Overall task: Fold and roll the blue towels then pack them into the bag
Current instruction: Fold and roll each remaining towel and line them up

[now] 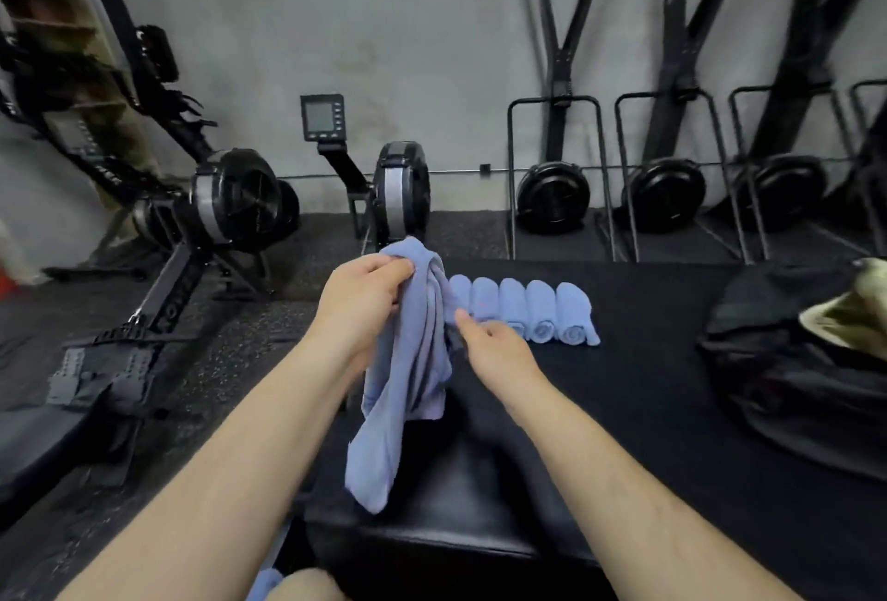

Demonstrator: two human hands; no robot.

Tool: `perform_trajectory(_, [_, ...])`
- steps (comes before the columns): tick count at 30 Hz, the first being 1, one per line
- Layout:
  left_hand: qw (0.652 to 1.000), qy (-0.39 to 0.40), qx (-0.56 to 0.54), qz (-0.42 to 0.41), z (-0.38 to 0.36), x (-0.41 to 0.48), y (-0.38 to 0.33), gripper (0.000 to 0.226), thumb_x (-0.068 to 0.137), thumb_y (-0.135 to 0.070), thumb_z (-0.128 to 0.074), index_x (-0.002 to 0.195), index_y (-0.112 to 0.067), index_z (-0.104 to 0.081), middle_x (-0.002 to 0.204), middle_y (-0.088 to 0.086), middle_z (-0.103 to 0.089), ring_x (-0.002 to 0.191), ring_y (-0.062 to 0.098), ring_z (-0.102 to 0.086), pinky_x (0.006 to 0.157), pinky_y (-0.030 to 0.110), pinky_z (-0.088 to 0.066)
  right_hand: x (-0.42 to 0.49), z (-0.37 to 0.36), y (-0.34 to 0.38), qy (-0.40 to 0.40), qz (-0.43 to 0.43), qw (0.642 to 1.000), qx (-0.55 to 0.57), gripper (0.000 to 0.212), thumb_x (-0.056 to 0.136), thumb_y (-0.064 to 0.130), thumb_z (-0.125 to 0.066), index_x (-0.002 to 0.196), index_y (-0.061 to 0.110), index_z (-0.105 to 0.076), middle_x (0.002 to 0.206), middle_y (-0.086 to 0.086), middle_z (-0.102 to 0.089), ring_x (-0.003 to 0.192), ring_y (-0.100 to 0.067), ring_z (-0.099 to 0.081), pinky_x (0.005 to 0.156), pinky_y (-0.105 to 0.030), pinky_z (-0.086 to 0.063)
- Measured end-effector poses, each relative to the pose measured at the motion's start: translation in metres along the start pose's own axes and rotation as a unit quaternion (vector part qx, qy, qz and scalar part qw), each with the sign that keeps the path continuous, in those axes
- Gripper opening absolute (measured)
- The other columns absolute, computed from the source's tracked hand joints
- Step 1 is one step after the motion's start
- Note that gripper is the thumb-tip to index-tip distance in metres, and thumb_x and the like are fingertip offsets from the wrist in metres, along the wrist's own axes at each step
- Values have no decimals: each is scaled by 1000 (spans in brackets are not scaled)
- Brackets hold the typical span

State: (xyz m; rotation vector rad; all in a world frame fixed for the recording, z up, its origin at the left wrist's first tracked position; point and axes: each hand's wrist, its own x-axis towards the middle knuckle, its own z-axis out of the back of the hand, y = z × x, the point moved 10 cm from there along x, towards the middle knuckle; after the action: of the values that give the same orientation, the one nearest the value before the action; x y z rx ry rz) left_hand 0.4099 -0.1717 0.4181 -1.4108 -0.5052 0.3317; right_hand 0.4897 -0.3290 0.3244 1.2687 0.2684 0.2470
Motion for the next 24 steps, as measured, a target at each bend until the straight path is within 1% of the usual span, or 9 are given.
perform_trajectory(2, [1000, 22, 2, 8, -28, 4, 3, 34, 95, -14, -59, 62, -14, -48, 53, -6, -39, 50, 9, -37, 54, 24, -34, 1, 8, -25, 37, -84, 990, 108, 40, 95, 54, -59, 93, 17, -74, 91, -2, -77, 83, -15, -70, 86, -35, -57])
perform_trajectory(4, [999, 35, -5, 21, -50, 7, 7, 42, 95, -11, -59, 55, -18, -50, 49, -9, -43, 46, 7, -42, 51, 21, -37, 5, 19, -34, 47, -96, 982, 158, 41, 95, 51, -63, 102, 12, -74, 97, -4, -77, 87, -19, -71, 87, -36, -58])
perform_trajectory(7, [998, 49, -7, 30, -71, 10, 12, 35, 95, -10, -60, 61, -19, -60, 51, -10, -51, 50, 6, -49, 54, 18, -43, 14, 46, -33, 13, -64, 979, 192, 28, 97, 44, -62, 94, 18, -71, 84, 4, -70, 78, -13, -63, 72, -27, -50])
perform_trajectory(11, [998, 56, -10, 35, -75, 17, 19, 15, 94, -10, -64, 82, -14, -73, 80, 4, -69, 77, 19, -64, 74, 34, -51, 23, 85, -24, -62, -34, 964, 257, 13, 96, 24, -58, 84, 18, -60, 70, 0, -56, 63, -12, -51, 63, -26, -40])
perform_trajectory(14, [998, 27, -27, 50, -61, 28, 31, 17, 94, -9, -65, 99, -19, -78, 101, 1, -77, 94, 24, -71, 85, 40, -54, 24, 109, -21, -111, -49, 955, 269, 26, 93, 20, -55, 68, 19, -49, 54, 4, -46, 56, -14, -40, 60, -29, -34])
perform_trajectory(16, [997, 29, -37, 66, -58, 33, 36, 22, 96, -9, -64, 109, -20, -78, 107, 3, -78, 98, 23, -70, 88, 39, -53, 30, 117, -18, -118, -55, 958, 255, 27, 95, 23, -54, 69, 18, -50, 58, 3, -44, 53, -13, -40, 58, -28, -36])
perform_trajectory(20, [991, 51, -55, 113, -64, 32, 43, 19, 96, -12, -64, 109, -2, -74, 106, 15, -77, 106, 33, -72, 104, 47, -52, 31, 98, 8, -14, 1, 991, 135, 41, 82, 53, -71, 75, 14, -59, 71, 1, -55, 63, -14, -55, 63, -31, -44])
perform_trajectory(22, [990, 55, -52, 119, -66, 31, 44, 17, 96, -13, -65, 105, -2, -75, 103, 15, -77, 103, 32, -73, 103, 47, -52, 31, 98, 12, -36, 31, 996, 75, 37, 84, 32, -74, 67, 12, -48, 65, 0, -43, 61, -17, -43, 60, -30, -32])
perform_trajectory(24, [992, 40, -44, 109, -59, 34, 43, 16, 97, -12, -66, 106, -4, -75, 101, 11, -78, 101, 30, -74, 98, 45, -56, 31, 110, 13, -92, 41, 994, 50, 31, 86, 25, -67, 75, 2, -50, 70, -3, -38, 67, -19, -36, 62, -32, -28])
